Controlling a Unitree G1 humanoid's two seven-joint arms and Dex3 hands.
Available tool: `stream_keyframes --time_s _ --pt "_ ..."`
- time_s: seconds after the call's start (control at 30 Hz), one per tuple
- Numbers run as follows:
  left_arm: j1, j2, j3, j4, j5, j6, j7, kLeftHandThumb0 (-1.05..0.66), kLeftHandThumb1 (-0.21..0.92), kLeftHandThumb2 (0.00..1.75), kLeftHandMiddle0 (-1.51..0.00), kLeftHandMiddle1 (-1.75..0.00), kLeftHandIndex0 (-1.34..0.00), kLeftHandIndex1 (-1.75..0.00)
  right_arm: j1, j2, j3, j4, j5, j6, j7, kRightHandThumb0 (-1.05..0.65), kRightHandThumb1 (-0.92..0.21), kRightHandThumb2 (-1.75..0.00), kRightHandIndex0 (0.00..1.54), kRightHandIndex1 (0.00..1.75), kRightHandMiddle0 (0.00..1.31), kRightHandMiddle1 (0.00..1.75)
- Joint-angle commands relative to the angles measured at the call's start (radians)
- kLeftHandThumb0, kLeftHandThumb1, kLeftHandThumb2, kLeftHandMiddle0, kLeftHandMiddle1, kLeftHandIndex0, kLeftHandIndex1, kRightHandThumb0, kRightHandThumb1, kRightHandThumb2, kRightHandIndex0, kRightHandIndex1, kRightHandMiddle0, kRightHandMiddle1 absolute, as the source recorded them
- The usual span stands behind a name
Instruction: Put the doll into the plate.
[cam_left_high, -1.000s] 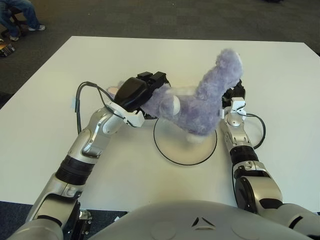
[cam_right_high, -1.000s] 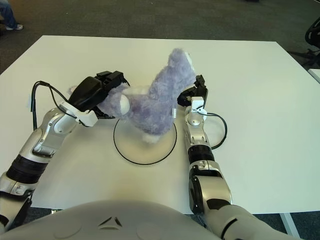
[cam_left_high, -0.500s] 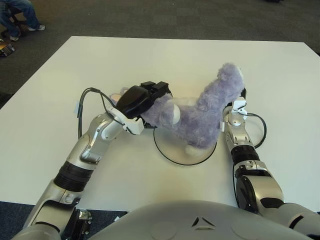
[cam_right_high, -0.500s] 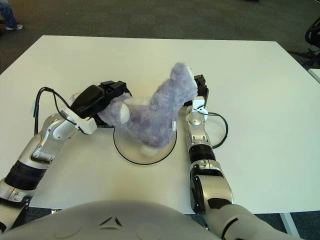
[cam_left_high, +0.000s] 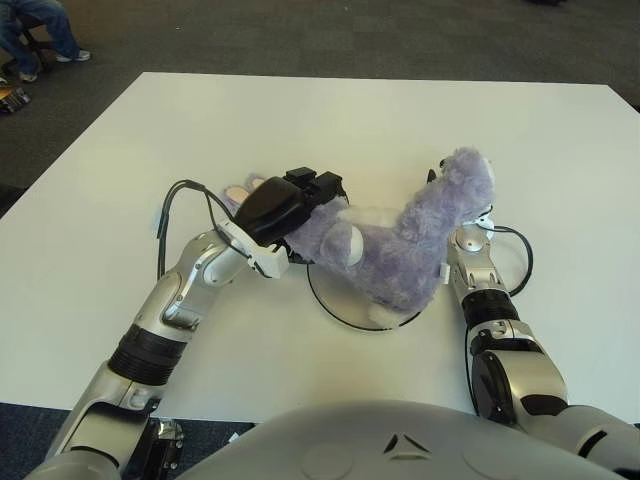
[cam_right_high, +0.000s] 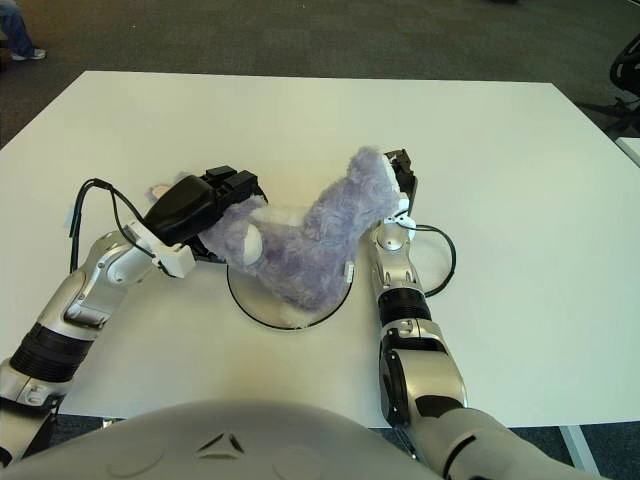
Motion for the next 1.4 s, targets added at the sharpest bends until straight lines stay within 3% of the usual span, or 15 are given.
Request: stream_keyframes --time_s 0.0,0.27,0.83,1.07,1.37 --pt "0.001 -0.002 -0.002 0.014 0.003 -0.010 0.008 0.00 0.34 1.28 -0.47 -1.75 -0.51 -1.69 0.001 0.003 0.001 0.018 -0.004 0.007 -0.007 -0.01 -0.33 -1.23 0.72 1.59 0.40 1.65" --pt "-0.001 -0.014 -0.015 0.016 -0.022 -0.031 -0.007 0.00 0.33 1.30 -0.51 -1.71 -0.49 -1.74 0.001 0.005 0.006 0.017 -0.007 0.004 -0.008 -0.01 -0.32 -1.23 0.73 1.57 0.41 1.65" --pt "-0.049 -0.014 -0.047 0.082 -0.030 -0.076 -0.033 0.00 0.39 1.13 -0.63 -1.41 -0.46 -1.75 -0.003 0.010 0.017 0.019 -0.015 0.008 -0.030 -0.01 -0.33 -1.23 0.74 1.54 0.40 1.67" --pt "-0.072 -0.013 -0.057 0.124 -0.042 -0.112 -0.036 0.00 0.42 1.14 -0.50 -1.55 -0.48 -1.75 -0.002 0.011 0.017 0.018 -0.011 0.010 -0.027 -0.01 -0.33 -1.22 0.74 1.54 0.40 1.67" --pt "-0.126 -0.009 -0.075 0.203 -0.014 -0.187 -0.019 0.00 0.35 1.26 -0.45 -1.68 -0.53 -1.75 0.004 0.017 0.015 0.005 -0.004 0.017 -0.022 -0.01 -0.33 -1.22 0.74 1.53 0.39 1.68"
